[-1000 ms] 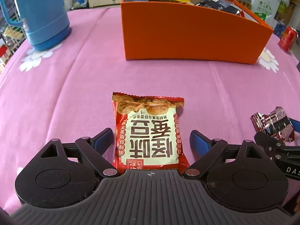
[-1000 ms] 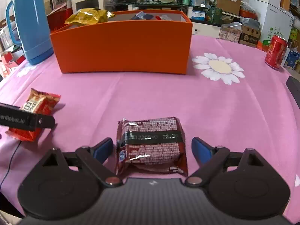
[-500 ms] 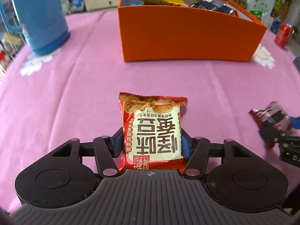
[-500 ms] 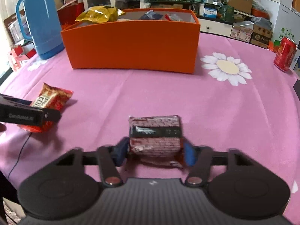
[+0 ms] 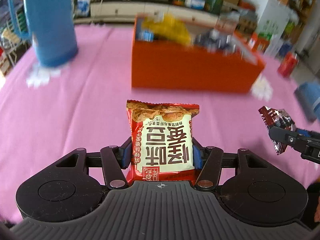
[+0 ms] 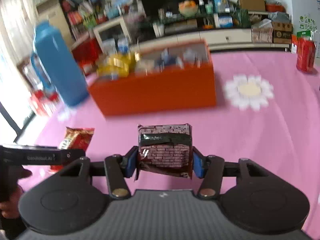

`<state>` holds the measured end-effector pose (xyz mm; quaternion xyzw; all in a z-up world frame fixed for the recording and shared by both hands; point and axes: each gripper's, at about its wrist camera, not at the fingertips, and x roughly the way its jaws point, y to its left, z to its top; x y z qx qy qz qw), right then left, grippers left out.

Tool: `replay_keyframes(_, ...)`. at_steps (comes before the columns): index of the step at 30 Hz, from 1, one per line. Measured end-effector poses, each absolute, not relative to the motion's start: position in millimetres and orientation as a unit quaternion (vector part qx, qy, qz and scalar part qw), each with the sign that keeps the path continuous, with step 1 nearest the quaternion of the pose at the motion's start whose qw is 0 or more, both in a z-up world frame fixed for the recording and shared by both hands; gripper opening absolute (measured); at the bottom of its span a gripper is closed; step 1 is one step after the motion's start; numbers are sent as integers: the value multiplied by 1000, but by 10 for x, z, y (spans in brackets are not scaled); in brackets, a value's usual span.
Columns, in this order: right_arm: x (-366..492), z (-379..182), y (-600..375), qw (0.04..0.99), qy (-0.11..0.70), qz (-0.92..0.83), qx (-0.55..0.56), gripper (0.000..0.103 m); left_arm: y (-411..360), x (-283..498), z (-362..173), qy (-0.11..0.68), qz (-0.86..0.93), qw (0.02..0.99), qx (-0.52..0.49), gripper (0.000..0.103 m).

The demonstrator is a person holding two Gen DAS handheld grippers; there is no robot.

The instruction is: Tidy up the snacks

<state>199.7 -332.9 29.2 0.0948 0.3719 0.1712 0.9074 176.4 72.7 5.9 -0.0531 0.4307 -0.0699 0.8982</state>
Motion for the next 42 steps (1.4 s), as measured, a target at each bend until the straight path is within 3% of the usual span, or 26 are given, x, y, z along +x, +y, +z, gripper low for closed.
replay_keyframes(10, 3524, 805, -3108, 939, 293, 174, 39, 62, 430, 3167, 775, 356, -87, 929, -52, 32)
replay_keyframes(19, 4465, 281, -2898, 920, 345, 187, -13, 62, 71, 4287, 246, 397, -101, 911, -55, 37)
replay_keyframes(24, 4439, 123, -2814, 922, 337, 190, -38, 77, -64, 4234, 154, 375, -102, 921, -3, 49)
replay_keyframes(27, 4438, 141, -2814, 923, 334, 191, -26, 94, -33, 4192, 186, 371, -102, 923, -19, 59)
replay_keyframes(31, 4326, 251, -2817, 929, 318, 189, -30, 95, 55, 4049, 312, 355, -97, 929, -30, 65)
replay_keyframes(32, 4284, 283, -2826, 930, 315, 186, -29, 102, 59, 3994, 346, 352, -93, 931, -30, 66)
replay_keyframes(42, 3636, 606, -2974, 937, 315, 149, -7, 102, 236, 3070, 639, 327, -63, 942, -29, 74)
